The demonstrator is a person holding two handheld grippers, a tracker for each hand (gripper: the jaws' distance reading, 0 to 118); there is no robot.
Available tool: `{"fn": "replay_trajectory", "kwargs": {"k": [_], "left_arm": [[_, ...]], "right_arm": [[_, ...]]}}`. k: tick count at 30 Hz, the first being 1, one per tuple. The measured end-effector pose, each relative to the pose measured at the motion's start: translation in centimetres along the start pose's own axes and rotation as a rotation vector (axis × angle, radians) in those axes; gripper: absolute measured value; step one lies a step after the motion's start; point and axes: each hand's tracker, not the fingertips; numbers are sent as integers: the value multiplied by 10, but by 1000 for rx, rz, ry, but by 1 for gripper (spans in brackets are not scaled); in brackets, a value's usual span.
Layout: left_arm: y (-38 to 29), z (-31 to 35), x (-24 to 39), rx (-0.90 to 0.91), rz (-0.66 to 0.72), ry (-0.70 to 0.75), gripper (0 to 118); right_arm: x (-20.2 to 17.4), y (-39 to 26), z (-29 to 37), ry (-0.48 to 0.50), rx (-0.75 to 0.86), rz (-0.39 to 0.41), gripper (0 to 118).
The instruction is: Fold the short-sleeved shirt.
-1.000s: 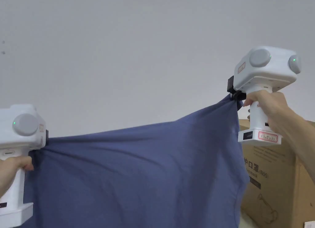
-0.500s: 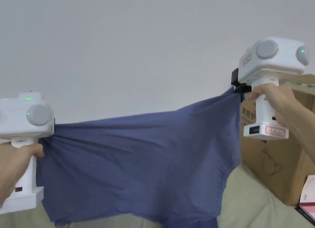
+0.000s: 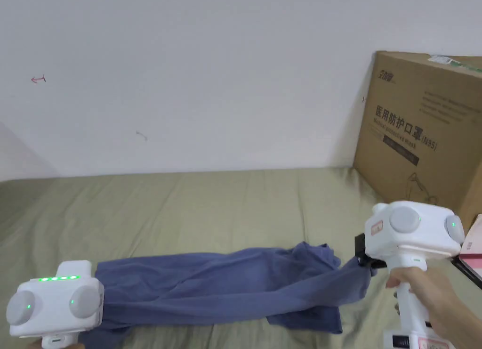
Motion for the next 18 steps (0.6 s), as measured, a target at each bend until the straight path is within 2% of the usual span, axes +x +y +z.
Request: {"fn": "replay_trajectory", "kwargs": {"k": [2, 7, 9, 12, 18], "left_arm": [[-28, 11, -6, -16, 7, -13, 1], [-104, 52, -18, -37, -15, -21, 1], [-133, 70, -26, -48, -9, -18, 1], [-179, 101, -34, -54, -51, -22, 1], [-242, 140, -48, -94, -62, -44, 2]], "right_arm": [[12, -36, 4, 5, -25, -26, 0], [33, -137, 45, 14, -69, -10, 0], [39, -175, 62, -18, -111, 41, 0], [48, -232, 94, -10, -124, 32, 0], [59, -306, 123, -30, -161, 81, 0]]}}
